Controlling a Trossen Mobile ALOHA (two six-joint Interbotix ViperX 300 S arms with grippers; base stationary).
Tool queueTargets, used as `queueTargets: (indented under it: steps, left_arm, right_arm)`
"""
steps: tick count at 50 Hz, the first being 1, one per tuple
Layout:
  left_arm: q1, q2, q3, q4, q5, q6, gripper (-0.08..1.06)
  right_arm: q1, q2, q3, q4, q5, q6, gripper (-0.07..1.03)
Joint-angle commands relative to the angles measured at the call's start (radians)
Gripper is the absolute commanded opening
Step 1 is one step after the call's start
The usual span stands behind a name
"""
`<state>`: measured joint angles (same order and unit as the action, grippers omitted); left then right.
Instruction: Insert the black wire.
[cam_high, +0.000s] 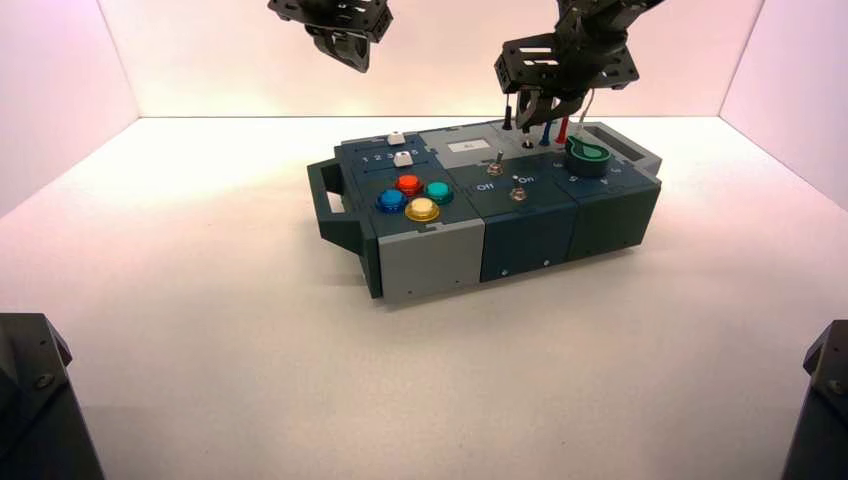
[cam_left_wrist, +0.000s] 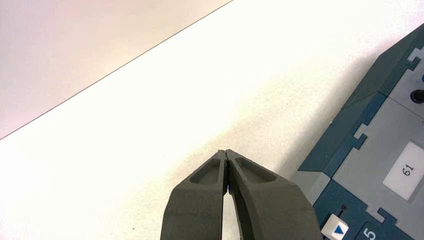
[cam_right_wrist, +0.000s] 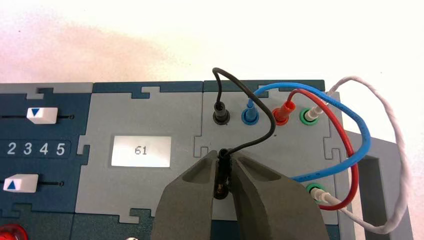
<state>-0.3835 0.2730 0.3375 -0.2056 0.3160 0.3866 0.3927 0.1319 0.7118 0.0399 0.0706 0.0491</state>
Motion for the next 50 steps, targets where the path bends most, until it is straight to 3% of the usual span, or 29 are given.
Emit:
queueTargets:
  steps: [1,50]
  left_arm:
    - [0.009,-0.048,-0.018,0.002,-0.012,0.003,-0.03]
    - [0.009,-0.048,-0.04,-0.002,-0.015,-0.002,-0.03]
  right_arm:
    - [-0.006,-0.017,-0.015,-0.005,-0.008,0.0,-0.02]
    - [0.0,-0.087,0.041,-0.005,-0.015,-0.002,-0.02]
